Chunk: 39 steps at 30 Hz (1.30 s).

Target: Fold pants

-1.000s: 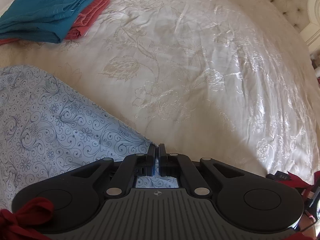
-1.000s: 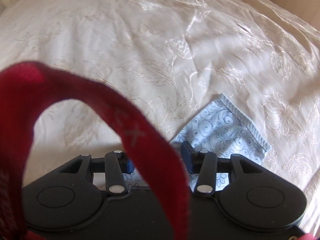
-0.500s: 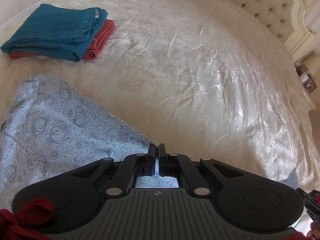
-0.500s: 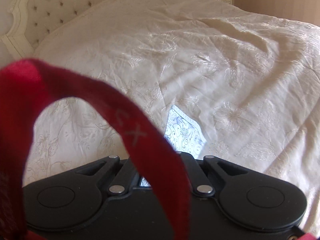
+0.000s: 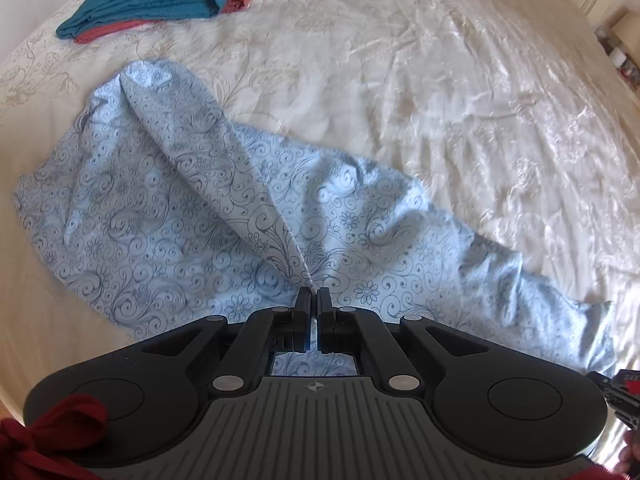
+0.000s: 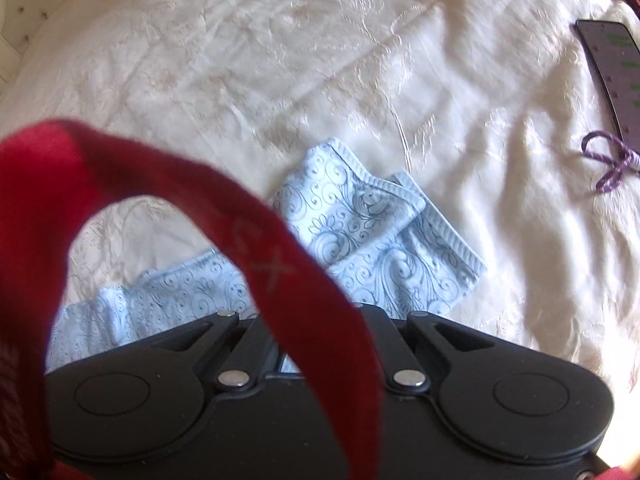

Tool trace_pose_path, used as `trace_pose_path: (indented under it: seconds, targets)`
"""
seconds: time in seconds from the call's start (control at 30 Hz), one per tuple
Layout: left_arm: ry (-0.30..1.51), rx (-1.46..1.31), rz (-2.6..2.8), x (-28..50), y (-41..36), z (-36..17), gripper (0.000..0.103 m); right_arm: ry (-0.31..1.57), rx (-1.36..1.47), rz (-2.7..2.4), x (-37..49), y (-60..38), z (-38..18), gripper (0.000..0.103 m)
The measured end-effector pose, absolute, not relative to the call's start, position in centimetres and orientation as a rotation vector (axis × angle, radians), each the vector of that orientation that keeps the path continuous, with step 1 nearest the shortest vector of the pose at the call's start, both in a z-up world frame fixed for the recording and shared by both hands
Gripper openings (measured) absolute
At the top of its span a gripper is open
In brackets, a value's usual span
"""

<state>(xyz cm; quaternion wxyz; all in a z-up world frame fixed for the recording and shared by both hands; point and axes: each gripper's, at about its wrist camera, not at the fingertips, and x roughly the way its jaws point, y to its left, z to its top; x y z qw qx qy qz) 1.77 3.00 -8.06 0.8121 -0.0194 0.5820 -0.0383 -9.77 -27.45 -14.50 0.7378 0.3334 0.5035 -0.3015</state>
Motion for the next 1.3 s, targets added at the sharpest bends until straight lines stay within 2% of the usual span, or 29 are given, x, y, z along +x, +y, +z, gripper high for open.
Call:
trace_pose_path:
  seconds: [0.13, 0.17, 0.2, 0.23, 0.5, 0.57, 0.6, 0.8, 1.0, 1.03, 1.13, 1.17, 1.2, 1.3]
  targets:
    - [1.257, -0.042, -0.069, 1.2, 3.3, -8.7, 0.002, 1.072, 0.723, -0.677, -11.1, -27.9, -14.1, 0.019]
    - [1.245, -0.041, -0.072, 1.1, 3.3, -8.5, 0.002, 1.033, 0.742, -0.683, -11.7, -28.3, -13.7, 0.026]
    - [1.237, -0.036, -0.075, 1.1, 3.3, -8.3, 0.002, 1.003, 0.751, -0.696, -12.3, -28.7, -13.4, 0.041]
    - [1.228, -0.029, -0.076, 0.9, 3.2, -8.2, 0.002, 0.981, 0.756, -0.710, -12.6, -29.1, -13.6, 0.050]
    - [1.216, -0.006, -0.049, 0.8, 2.5, -8.4, 0.002, 0.922, 0.796, -0.720, -12.4, -31.6, -15.3, 0.047]
    - [1.214, -0.004, -0.042, 0.8, 2.4, -8.4, 0.002, 0.918, 0.787, -0.730, -12.2, -31.8, -15.4, 0.027]
    - [1.209, -0.002, -0.041, 0.8, 2.5, -8.2, 0.002, 0.921, 0.763, -0.734, -12.1, -31.7, -15.0, 0.006]
    - [1.145, 0.016, -0.041, -0.1, 2.5, -6.0, 0.002, 0.830, 0.586, -0.688, -13.8, -29.7, -9.7, 0.006]
    - [1.240, 0.030, 0.001, -1.3, 3.2, -8.5, 0.002, 1.012, 0.639, -0.704, -14.4, -30.8, -14.8, 0.008]
    - [1.255, 0.024, 0.002, -1.4, 3.4, -8.7, 0.002, 1.046, 0.645, -0.717, -14.7, -30.8, -15.3, 0.014]
    - [1.242, 0.014, 0.004, -2.0, 4.3, -7.8, 0.003, 1.060, 0.637, -0.758, -14.9, -30.5, -14.9, 0.019]
    - [1.235, 0.015, 0.006, -2.1, 4.6, -7.5, 0.003, 1.064, 0.618, -0.774, -15.0, -30.2, -14.4, 0.023]
    - [1.229, 0.011, 0.009, -2.1, 5.0, -7.0, 0.003, 1.059, 0.597, -0.791, -15.1, -29.9, -13.7, 0.032]
    - [1.216, -0.015, 0.029, -1.3, 6.6, -6.0, 0.003, 1.005, 0.544, -0.808, -15.3, -28.9, -11.4, 0.035]
